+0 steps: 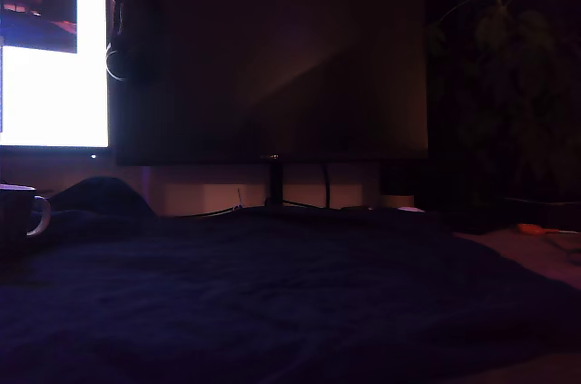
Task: Pick up the coffee capsules on the table and drop them inside the coffee cup
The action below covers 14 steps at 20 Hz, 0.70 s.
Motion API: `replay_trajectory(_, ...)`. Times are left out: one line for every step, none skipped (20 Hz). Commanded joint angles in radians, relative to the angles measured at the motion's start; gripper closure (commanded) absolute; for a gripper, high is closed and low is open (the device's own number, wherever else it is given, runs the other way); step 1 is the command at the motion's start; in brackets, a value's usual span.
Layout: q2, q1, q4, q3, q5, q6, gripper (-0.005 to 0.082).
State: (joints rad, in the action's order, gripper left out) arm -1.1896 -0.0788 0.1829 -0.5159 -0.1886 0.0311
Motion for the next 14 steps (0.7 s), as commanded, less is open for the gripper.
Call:
replay_trajectory(-0.032, -0.002, -0.004, -0.053, 0.002, 0.003, 0.0556)
replay_trajectory(-0.053, -0.002, -0.021, -0.078, 0.004, 0.003, 0.0556)
replay_trajectory(-0.071, -0.002, -0.043, -0.103, 0.011, 0.003, 0.0556)
replay_trajectory(-0.09, -0.002, -0.068, -0.13, 0.014, 0.003, 0.0556)
replay_trajectory(-0.11, -0.002, -0.093, -0.159, 0.015, 0.004, 0.0556)
replay_trajectory(-0.131, -0.005, -0.121, -0.188, 0.019, 0.004, 0.0556)
replay_trajectory(-0.151, -0.006, -0.154, -0.222, 0.026, 0.003, 0.0556)
replay_trajectory(-0.172, -0.006, -0.188, -0.254, 0.035, 0.003, 0.0556)
replay_trajectory(-0.195, -0.006, -0.218, -0.284, 0.041, 0.003, 0.0556)
replay_trajectory(-0.219, -0.01, -0.248, -0.32, 0.041, 0.003, 0.0556)
replay_trajectory(-0.241, -0.014, -0.277, -0.35, 0.041, 0.003, 0.0556)
replay_trajectory(-0.264, -0.014, -0.31, -0.379, 0.041, 0.003, 0.0556)
replay_trajectory(-0.285, -0.014, -0.339, -0.405, 0.041, 0.003, 0.0556)
replay_trajectory(-0.302, -0.014, -0.365, -0.429, 0.041, 0.003, 0.0556)
